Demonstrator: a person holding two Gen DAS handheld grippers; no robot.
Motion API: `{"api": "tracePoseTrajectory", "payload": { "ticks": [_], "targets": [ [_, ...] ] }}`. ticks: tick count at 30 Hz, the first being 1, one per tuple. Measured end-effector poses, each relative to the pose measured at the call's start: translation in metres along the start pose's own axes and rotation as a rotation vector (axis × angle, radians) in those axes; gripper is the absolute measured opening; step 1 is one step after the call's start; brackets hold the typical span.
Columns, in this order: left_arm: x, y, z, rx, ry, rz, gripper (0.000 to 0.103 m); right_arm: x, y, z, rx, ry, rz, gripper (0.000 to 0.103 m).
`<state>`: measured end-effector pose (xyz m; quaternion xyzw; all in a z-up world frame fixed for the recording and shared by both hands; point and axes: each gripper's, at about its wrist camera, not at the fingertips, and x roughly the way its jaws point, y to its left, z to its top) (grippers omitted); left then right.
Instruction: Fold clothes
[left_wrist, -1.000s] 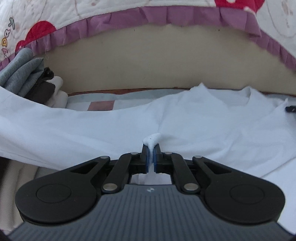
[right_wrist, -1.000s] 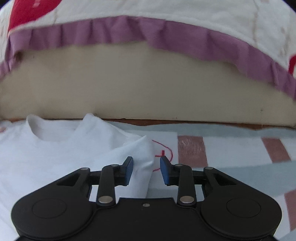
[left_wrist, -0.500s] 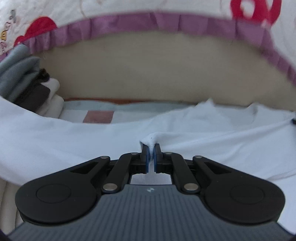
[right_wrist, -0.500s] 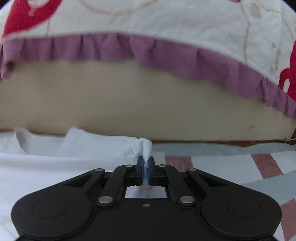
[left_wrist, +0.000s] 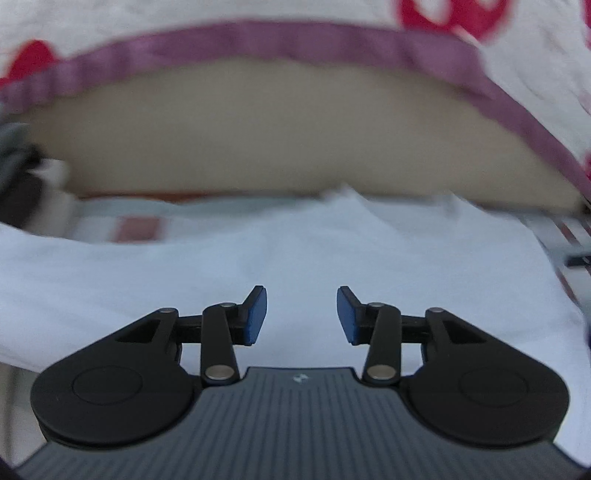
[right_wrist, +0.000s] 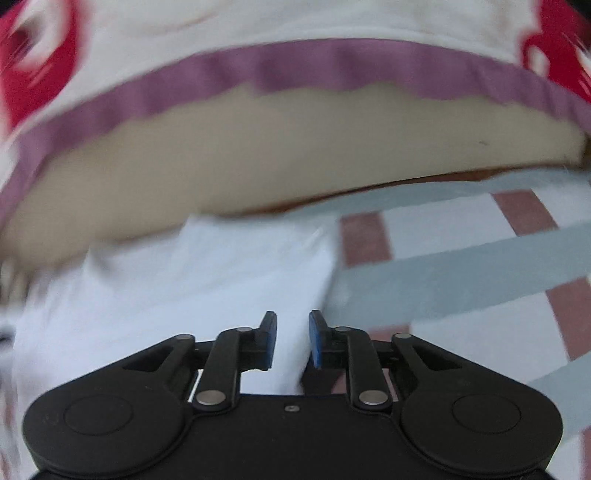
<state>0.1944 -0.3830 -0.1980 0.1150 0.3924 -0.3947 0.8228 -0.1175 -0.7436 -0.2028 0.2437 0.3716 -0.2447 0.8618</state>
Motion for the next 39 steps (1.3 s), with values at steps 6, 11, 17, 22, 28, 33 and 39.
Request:
{"api": "tracePoseTrajectory", "payload": {
  "ticks": [6,11,17,22,28,33,39],
  "targets": [
    [0.041,-0.007,-0.017,0.011,0.154,0.025,0.038,0.003,0.069,-0.059,-0.516,0.143,-0.208,0.038],
    [0.041,-0.003,-0.019,-0.003,0.161,0.021,0.039,0.008,0.054,-0.063,-0.307,0.074,-0.275,0.026],
    [0.042,-0.007,-0.016,-0.022,0.211,0.082,0.040,0.001,0.039,-0.059,-0.056,0.037,-0.299,0.008],
    [0.037,-0.004,-0.018,-0.007,0.252,0.135,0.040,0.002,0.045,-0.066,-0.091,0.028,-0.334,0.011],
    [-0.002,0.021,-0.015,-0.121,0.277,0.207,0.042,-0.006,0.047,-0.065,-0.093,0.082,-0.380,0.025],
    [-0.080,0.040,0.007,-0.145,0.072,0.345,0.053,-0.045,0.072,-0.072,0.058,0.000,-0.322,0.036],
    [-0.179,0.092,0.002,-0.340,-0.204,0.482,0.055,-0.047,0.172,-0.083,-0.028,-0.035,0.143,0.036]
  ]
}}
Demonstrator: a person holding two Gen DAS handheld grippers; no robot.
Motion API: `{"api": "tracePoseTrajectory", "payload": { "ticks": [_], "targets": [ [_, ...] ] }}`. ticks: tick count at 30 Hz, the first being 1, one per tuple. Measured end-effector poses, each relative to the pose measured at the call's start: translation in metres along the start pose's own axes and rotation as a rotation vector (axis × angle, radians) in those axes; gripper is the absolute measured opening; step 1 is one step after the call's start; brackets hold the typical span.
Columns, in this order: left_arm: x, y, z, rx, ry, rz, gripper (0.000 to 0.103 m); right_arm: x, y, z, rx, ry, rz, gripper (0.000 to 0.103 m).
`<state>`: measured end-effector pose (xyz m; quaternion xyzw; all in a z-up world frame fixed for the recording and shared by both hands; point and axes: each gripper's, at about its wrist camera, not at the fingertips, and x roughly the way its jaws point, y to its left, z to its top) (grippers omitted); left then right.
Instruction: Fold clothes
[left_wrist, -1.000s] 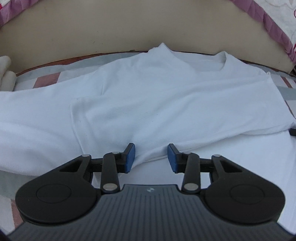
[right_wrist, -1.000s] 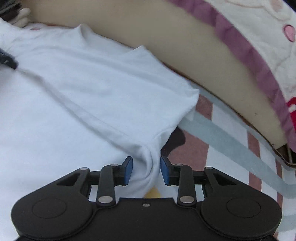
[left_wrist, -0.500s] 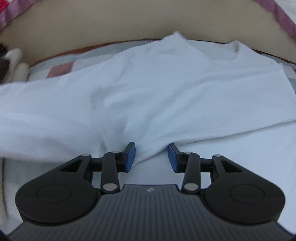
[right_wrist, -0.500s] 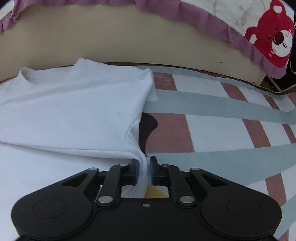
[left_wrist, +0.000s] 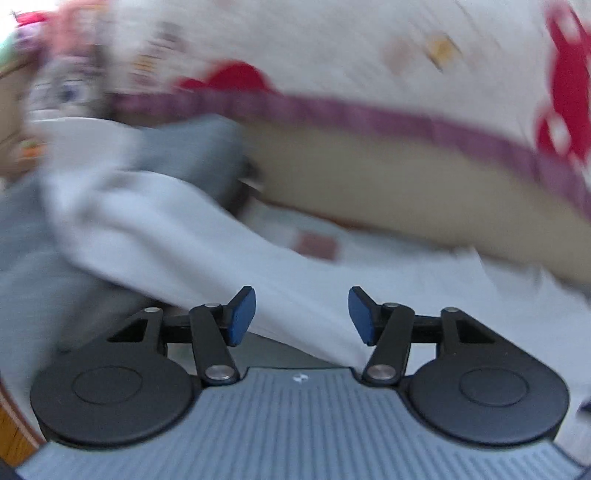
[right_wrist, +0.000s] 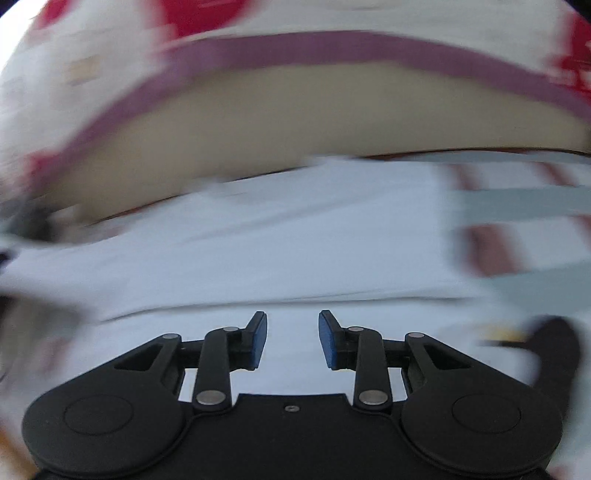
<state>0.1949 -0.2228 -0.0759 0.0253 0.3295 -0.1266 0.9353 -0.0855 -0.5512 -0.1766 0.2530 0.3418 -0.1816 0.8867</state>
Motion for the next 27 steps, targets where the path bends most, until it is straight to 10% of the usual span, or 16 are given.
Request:
{"api": "tracePoseTrajectory", "payload": {
  "ticks": [6,12,15,27],
  "targets": [
    [-0.022,0.069,0.014,-0.087,-0.145,0.149,0.055,0.040,0.144,0.035,-0.154,0.048,0.357,0.036],
    [0.006,0.109,0.000,-0.186,-0.157,0.082,0.051,0.078,0.278,0.093,-0.205,0.050,0.619,0.052],
    [0.010,0.120,-0.004,-0.207,-0.183,-0.002,0.026,0.100,0.323,0.111,-0.222,0.076,0.670,0.052],
    [0.021,0.147,-0.011,-0.306,-0.224,-0.176,0.008,0.181,0.403,0.123,-0.126,0.212,0.707,0.061]
  ]
}}
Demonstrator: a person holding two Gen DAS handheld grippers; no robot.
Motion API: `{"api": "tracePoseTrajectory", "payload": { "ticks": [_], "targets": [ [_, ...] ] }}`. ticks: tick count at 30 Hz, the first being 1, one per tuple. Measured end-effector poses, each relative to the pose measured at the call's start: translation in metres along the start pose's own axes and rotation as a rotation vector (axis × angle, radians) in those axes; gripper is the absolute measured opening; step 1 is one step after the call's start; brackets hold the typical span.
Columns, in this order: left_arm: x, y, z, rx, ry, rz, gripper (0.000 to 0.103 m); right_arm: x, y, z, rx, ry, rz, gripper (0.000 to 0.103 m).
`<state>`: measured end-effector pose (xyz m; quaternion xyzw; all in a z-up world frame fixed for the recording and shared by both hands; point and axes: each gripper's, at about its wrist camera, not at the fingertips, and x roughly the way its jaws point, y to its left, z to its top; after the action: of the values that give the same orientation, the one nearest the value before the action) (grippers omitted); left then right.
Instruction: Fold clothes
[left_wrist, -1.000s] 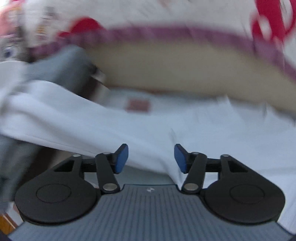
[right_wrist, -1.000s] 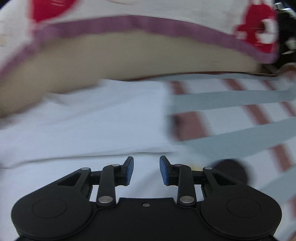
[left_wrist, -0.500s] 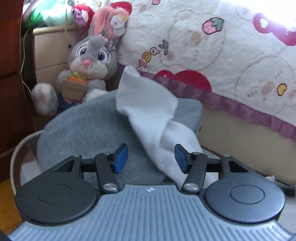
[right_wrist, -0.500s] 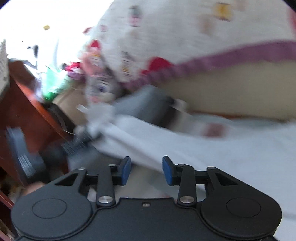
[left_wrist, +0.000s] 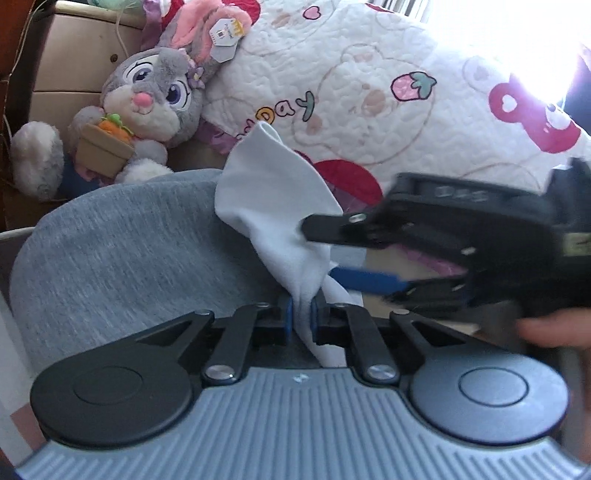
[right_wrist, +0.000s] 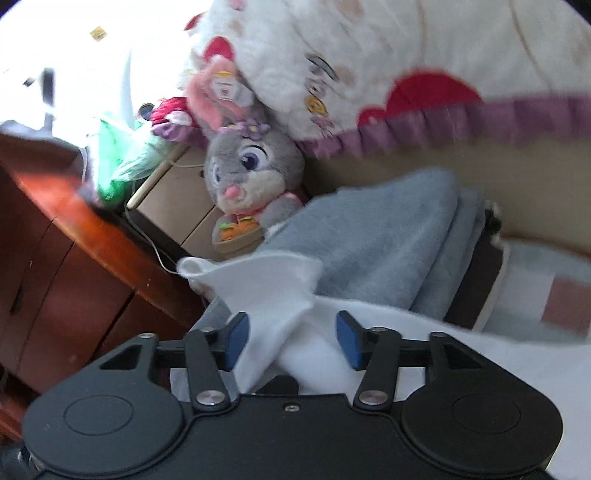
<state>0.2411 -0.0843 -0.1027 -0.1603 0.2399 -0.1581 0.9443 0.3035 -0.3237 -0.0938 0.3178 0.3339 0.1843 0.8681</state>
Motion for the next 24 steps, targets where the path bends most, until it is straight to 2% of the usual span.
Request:
{"api": "tracePoseTrajectory", "payload": {
  "ticks": [2,3,4,5,7,11,14,17,21,24],
  "targets": [
    [0.001,0.000,-0.001,0.003,0.002,-0.003,0.008,0.004,-0.001,-0.006,-0.011,-0.037,0.005,0.058],
    [0.000,0.000,-0.001,0.000,-0.002,-0.026,0.008,0.006,-0.001,-0.009,-0.025,-0.060,0.011,0.047],
    [-0.002,0.000,0.000,-0.004,-0.008,-0.052,0.008,0.007,0.000,-0.012,-0.038,-0.082,0.016,0.023],
    [-0.003,0.000,0.000,-0.006,-0.012,-0.074,0.008,0.007,0.001,-0.013,-0.055,-0.098,0.019,0.014],
    [-0.004,-0.005,0.000,0.007,-0.017,-0.124,0.008,-0.004,0.006,-0.017,-0.093,-0.139,0.018,0.009],
    [-0.009,-0.030,-0.004,0.081,-0.021,-0.278,0.008,-0.059,0.007,-0.031,-0.105,-0.257,0.008,0.009],
    [-0.011,-0.069,-0.012,0.215,-0.018,-0.323,0.008,-0.109,-0.008,-0.047,-0.051,-0.340,-0.060,0.008],
    [-0.009,-0.108,-0.029,0.310,0.033,-0.395,0.008,-0.158,-0.030,-0.059,-0.019,-0.390,-0.120,0.008],
    [0.005,-0.154,-0.053,0.353,0.109,-0.481,0.008,-0.214,-0.052,-0.076,-0.050,-0.424,-0.275,0.008],
    [0.026,-0.185,-0.076,0.305,0.208,-0.568,0.008,-0.253,-0.065,-0.092,-0.063,-0.475,-0.401,0.007]
  ]
}}
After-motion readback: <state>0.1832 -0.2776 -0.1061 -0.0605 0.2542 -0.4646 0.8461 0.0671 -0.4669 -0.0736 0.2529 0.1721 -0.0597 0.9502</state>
